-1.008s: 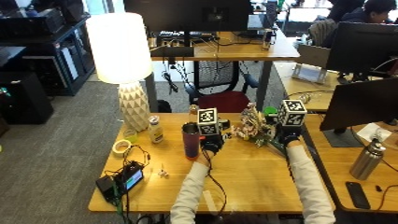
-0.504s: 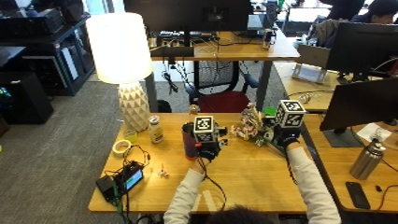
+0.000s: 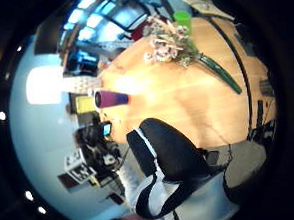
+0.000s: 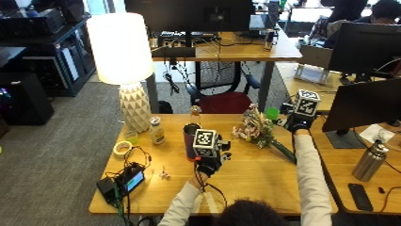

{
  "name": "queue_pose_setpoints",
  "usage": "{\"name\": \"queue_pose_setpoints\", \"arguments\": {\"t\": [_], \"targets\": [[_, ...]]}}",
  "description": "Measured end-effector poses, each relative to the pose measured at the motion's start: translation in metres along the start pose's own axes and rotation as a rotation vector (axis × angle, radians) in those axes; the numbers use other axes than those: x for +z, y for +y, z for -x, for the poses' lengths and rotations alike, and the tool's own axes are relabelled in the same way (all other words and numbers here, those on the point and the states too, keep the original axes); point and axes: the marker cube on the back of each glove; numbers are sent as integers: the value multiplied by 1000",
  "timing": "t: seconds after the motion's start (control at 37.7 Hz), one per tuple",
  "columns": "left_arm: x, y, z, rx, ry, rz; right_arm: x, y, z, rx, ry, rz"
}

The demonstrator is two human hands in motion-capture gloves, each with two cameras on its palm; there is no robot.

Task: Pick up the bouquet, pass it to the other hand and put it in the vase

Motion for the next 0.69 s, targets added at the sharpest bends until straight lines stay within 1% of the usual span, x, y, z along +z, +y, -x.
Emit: {"name": "queue_pose_setpoints", "arguments": {"t": [0.05,0.13,0.24,0.32,0.37,0.45,0.48,0.53,0.61,0.69], "targets": [[3,3,-2,17,6,2,18,-36,-24,71,-7,37],[5,13,-7,58,25,26,38,-71,-58,156,-46,79],[12,25,-16,111,37,94,75,-100,-103,220,-128,146],[19,26,-21,134,40,120,107,-110,-126,251,-153,194],[21,29,-24,144,55,143,120,-96,-131,288,-156,256],[20,38,-27,152,81,196,120,-40,-118,352,-171,415],[20,39,-28,155,87,208,122,-28,-116,371,-171,448],[21,41,-28,159,96,224,130,-20,-118,401,-159,454],[24,41,-29,165,108,242,152,-24,-128,424,-130,416],[30,40,-28,166,106,250,176,-24,-133,439,-121,445]]}}
